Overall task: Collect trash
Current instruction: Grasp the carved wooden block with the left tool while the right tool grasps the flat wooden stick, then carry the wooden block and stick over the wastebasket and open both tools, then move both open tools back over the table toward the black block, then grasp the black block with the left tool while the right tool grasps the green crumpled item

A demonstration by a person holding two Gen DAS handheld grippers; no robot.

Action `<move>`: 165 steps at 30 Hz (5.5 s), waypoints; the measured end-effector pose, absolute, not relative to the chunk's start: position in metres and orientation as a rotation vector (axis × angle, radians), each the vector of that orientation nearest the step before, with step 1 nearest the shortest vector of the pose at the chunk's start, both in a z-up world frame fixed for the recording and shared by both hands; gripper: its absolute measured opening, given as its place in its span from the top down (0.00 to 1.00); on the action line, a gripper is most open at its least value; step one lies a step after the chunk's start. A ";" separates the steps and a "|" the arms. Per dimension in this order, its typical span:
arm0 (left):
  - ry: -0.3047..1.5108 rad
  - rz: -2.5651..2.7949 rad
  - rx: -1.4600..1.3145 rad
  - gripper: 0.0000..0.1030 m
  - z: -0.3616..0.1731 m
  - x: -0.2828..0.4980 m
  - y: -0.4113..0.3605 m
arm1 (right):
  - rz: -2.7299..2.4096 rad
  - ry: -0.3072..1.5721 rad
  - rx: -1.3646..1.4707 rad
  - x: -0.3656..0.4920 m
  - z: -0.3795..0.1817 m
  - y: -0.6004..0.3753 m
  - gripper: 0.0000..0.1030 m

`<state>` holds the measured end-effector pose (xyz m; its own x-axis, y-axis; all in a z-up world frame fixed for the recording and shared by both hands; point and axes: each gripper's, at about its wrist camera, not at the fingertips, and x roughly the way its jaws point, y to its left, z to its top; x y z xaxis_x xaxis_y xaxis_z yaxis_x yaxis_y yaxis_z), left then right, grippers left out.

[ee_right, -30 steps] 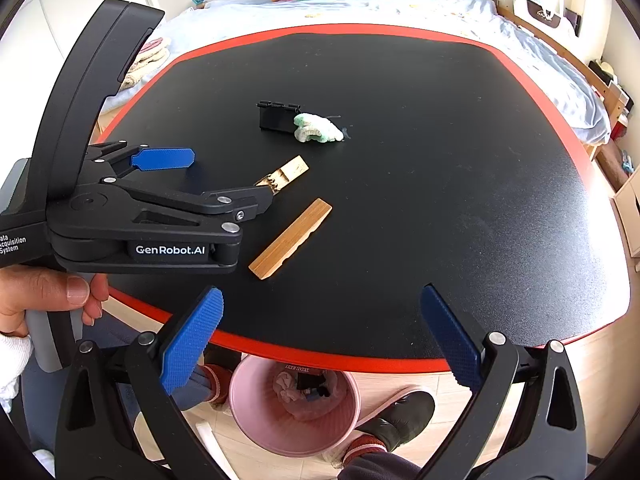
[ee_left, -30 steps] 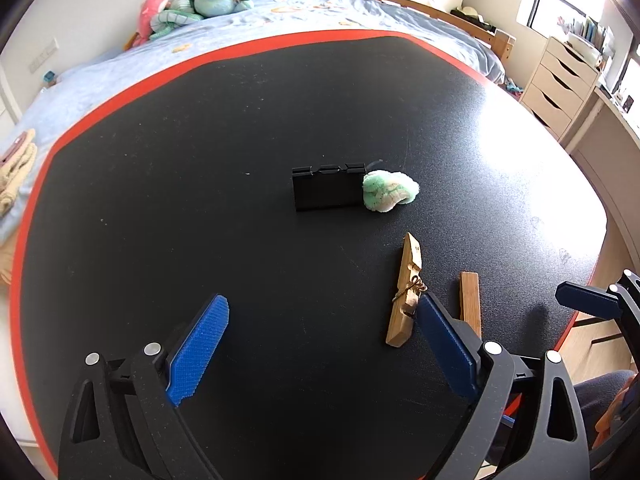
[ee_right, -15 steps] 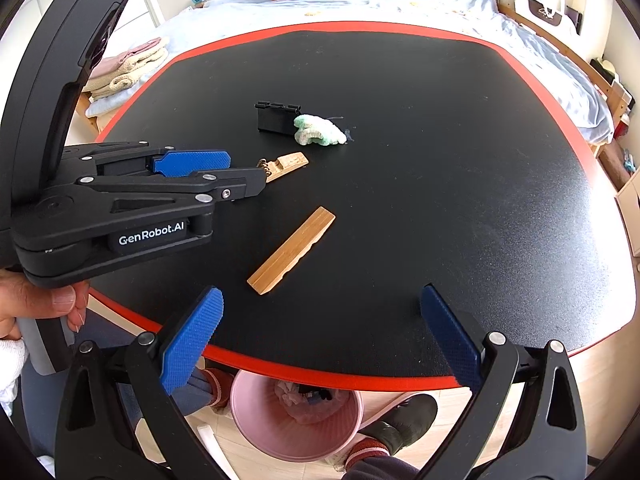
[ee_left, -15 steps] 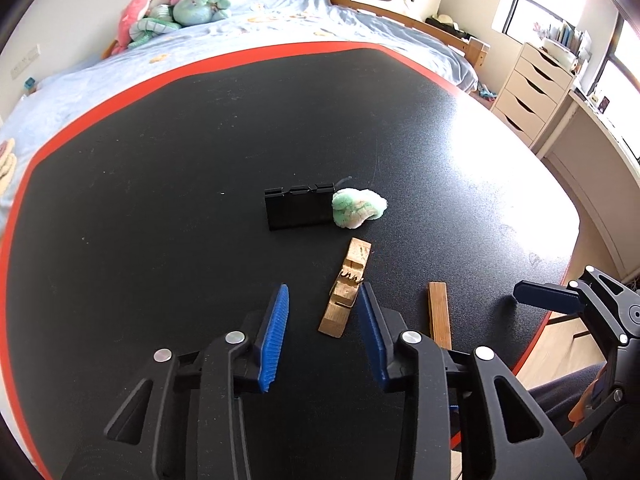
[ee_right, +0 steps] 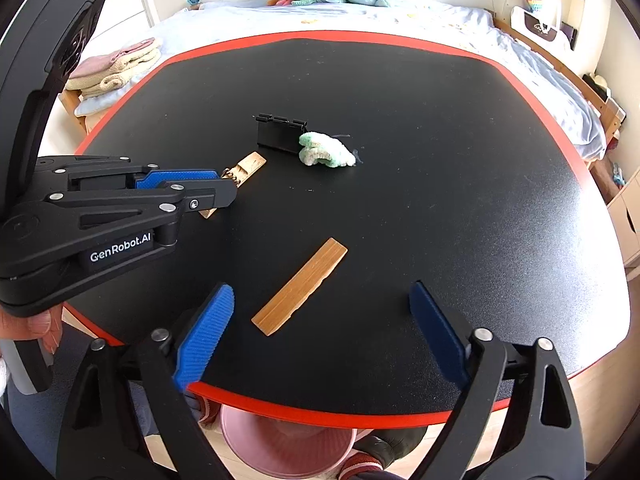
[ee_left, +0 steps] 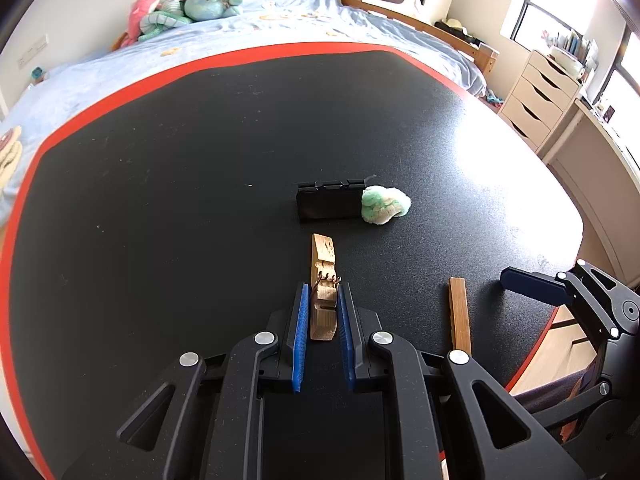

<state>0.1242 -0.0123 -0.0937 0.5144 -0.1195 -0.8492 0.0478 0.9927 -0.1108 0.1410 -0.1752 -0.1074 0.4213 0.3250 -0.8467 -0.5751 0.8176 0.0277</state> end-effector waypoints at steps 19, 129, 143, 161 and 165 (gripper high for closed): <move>1.039 -0.159 -0.088 0.86 -0.090 0.110 -0.008 | 0.613 0.989 -0.268 0.142 -0.092 -0.187 0.89; 0.934 -0.134 -0.096 0.07 -0.031 0.046 -0.003 | 0.683 0.968 -0.227 0.098 -0.041 -0.233 0.05; 0.985 -0.134 -0.151 0.07 -0.055 0.108 0.003 | 0.704 0.994 -0.274 0.152 -0.069 -0.207 0.05; 0.980 -0.109 -0.155 0.08 -0.078 0.164 -0.001 | 0.728 1.028 -0.274 0.189 -0.095 -0.191 0.05; 0.975 -0.108 -0.151 0.08 -0.082 0.171 -0.003 | 0.729 1.030 -0.272 0.191 -0.098 -0.191 0.05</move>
